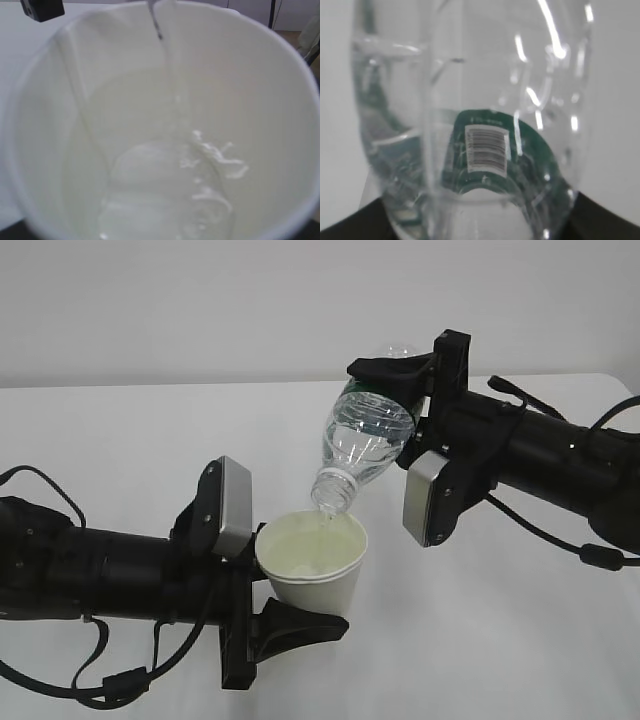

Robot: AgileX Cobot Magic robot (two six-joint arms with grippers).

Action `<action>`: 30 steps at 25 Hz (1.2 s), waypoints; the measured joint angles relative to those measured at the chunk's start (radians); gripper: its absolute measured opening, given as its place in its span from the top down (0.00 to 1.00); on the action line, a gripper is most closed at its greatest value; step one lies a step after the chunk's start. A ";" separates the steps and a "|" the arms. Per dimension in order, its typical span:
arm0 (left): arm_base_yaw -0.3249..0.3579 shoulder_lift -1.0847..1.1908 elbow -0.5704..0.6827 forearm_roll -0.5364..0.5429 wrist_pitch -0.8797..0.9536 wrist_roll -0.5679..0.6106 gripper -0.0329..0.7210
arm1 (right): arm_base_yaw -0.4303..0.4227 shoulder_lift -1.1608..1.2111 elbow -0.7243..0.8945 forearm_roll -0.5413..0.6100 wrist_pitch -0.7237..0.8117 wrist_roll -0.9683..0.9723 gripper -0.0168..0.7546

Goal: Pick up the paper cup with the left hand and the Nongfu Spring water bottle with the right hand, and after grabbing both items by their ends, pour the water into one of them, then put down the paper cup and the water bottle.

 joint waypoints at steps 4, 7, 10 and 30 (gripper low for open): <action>0.000 0.000 0.000 0.000 0.000 0.000 0.38 | 0.000 0.000 0.000 0.000 0.000 0.000 0.45; 0.000 0.000 0.000 0.000 0.000 0.000 0.38 | 0.000 0.000 -0.003 0.000 0.000 0.000 0.45; 0.000 0.000 0.000 0.000 0.000 0.000 0.38 | 0.000 0.000 -0.003 0.001 0.000 0.000 0.45; 0.000 0.000 0.000 0.000 0.001 0.000 0.38 | 0.000 0.000 -0.008 0.001 -0.002 0.157 0.45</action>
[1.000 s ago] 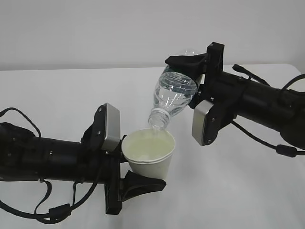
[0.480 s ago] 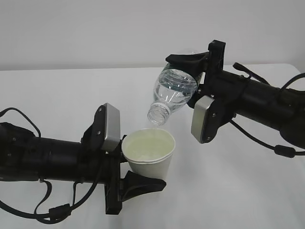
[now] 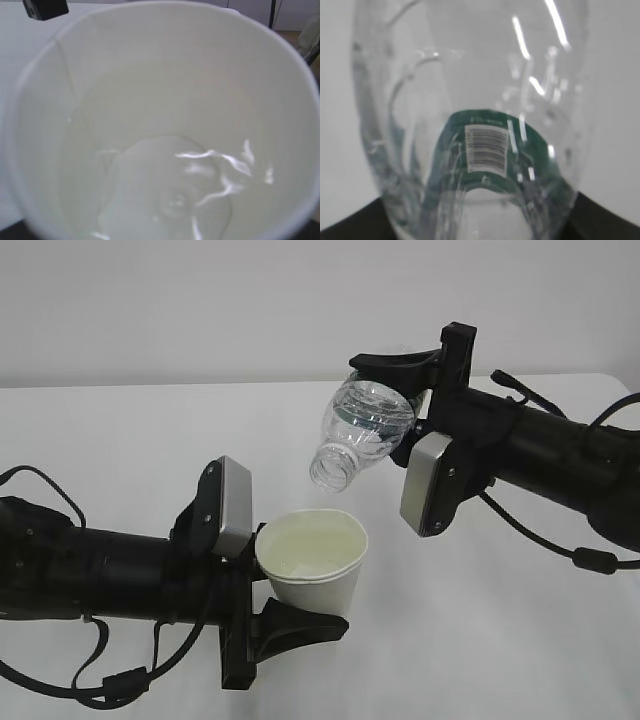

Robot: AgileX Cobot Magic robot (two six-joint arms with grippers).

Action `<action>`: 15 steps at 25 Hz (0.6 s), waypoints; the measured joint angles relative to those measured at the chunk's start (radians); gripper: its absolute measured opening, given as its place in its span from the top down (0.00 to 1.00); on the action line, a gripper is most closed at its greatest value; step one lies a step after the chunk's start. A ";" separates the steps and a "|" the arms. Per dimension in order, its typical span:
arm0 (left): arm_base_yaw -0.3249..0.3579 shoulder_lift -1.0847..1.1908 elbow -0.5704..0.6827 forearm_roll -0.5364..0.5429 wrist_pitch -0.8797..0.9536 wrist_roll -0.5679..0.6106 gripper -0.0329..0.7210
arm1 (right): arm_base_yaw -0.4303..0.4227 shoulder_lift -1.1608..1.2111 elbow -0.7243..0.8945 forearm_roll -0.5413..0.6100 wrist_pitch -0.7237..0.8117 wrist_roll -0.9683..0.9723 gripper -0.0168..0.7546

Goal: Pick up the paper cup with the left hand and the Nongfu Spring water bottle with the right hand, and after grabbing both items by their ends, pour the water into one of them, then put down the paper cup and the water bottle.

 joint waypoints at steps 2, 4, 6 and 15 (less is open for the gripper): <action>0.000 0.000 0.000 0.000 0.000 0.000 0.38 | 0.000 0.000 0.000 0.000 0.000 0.011 0.45; 0.000 0.000 0.000 0.000 0.000 0.000 0.38 | 0.000 0.000 0.000 0.000 0.000 0.028 0.45; 0.000 0.000 0.000 0.000 0.000 0.000 0.38 | 0.000 0.000 0.000 0.000 0.000 0.048 0.45; 0.000 0.000 0.000 0.000 0.000 0.000 0.38 | 0.000 0.000 0.000 0.000 0.000 0.143 0.45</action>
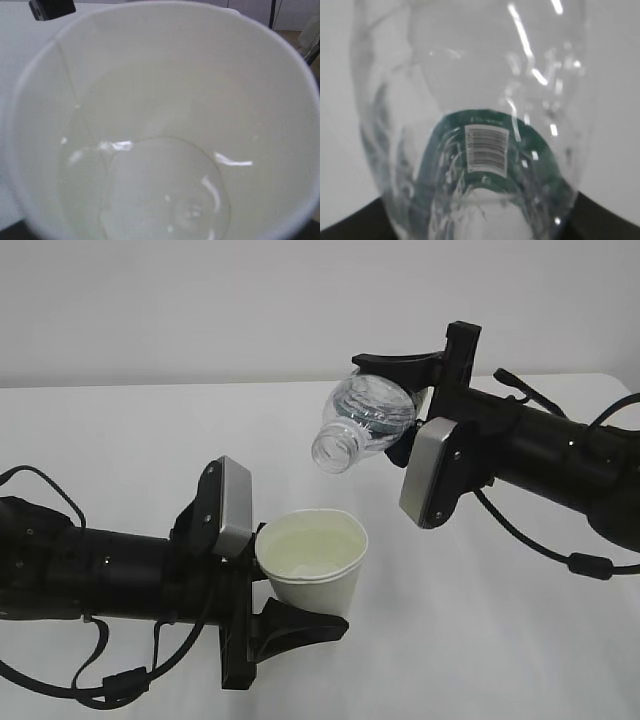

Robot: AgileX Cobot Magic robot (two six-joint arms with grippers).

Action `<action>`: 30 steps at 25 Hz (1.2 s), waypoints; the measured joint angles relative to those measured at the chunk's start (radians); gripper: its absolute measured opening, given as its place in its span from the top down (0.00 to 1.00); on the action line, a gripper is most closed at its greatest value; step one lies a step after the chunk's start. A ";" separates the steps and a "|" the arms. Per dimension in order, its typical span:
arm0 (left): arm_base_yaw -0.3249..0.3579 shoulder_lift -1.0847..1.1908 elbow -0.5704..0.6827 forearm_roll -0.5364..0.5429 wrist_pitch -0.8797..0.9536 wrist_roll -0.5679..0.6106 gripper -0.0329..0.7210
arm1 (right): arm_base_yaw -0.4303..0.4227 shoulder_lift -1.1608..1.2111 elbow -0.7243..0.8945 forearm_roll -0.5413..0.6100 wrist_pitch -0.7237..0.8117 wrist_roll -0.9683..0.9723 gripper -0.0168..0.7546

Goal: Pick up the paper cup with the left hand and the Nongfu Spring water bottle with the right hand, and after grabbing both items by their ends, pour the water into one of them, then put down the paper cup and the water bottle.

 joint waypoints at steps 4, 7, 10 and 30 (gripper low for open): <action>0.000 0.000 0.000 0.000 0.000 0.000 0.38 | 0.000 0.000 0.000 0.000 0.000 0.050 0.45; 0.000 0.000 0.000 0.000 0.000 0.000 0.38 | 0.000 0.000 0.000 0.000 0.000 0.077 0.45; 0.000 0.000 0.000 0.000 0.000 0.000 0.38 | 0.000 0.000 0.000 0.000 0.000 0.112 0.45; 0.000 0.000 0.000 0.000 0.000 0.000 0.38 | 0.000 0.000 0.000 0.000 0.000 0.292 0.45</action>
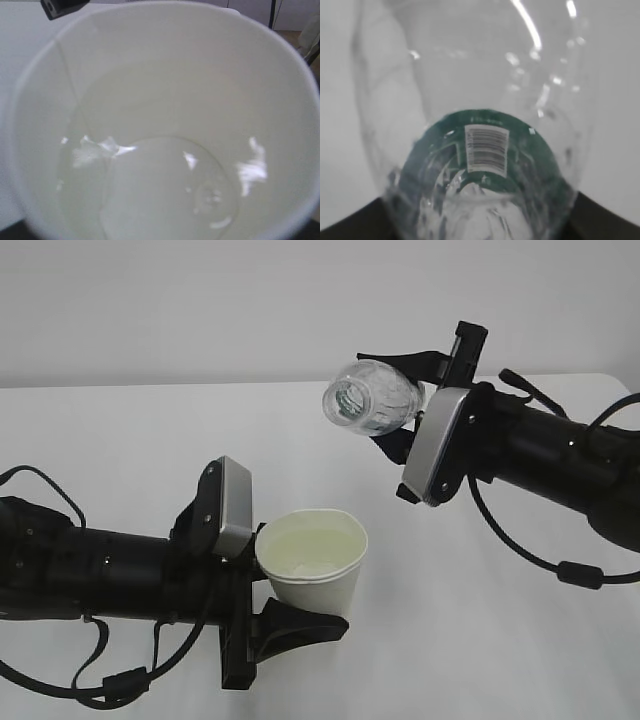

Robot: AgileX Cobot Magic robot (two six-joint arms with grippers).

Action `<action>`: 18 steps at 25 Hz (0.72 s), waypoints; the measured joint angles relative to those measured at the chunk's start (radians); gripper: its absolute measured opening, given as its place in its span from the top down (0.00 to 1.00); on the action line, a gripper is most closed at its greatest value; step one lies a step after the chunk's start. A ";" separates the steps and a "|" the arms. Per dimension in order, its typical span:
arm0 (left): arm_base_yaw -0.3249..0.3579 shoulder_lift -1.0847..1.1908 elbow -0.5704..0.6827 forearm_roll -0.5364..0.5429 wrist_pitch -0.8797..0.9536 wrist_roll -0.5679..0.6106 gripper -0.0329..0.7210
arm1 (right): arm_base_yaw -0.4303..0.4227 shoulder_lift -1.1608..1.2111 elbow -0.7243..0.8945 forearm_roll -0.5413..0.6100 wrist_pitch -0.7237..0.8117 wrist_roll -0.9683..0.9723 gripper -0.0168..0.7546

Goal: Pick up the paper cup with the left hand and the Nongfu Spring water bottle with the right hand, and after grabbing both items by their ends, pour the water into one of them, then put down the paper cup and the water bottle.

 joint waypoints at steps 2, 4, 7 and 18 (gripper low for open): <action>0.000 0.000 0.000 0.000 0.000 0.000 0.38 | 0.000 0.000 0.000 0.000 0.000 0.022 0.45; 0.000 0.000 0.000 0.000 0.000 0.000 0.38 | 0.000 0.000 0.000 0.000 -0.002 0.051 0.45; 0.000 0.000 0.000 0.000 0.000 0.000 0.38 | 0.000 0.000 0.000 0.000 0.000 0.078 0.45; 0.000 0.000 0.000 0.000 0.000 0.000 0.38 | 0.000 0.000 0.000 0.004 -0.002 0.193 0.45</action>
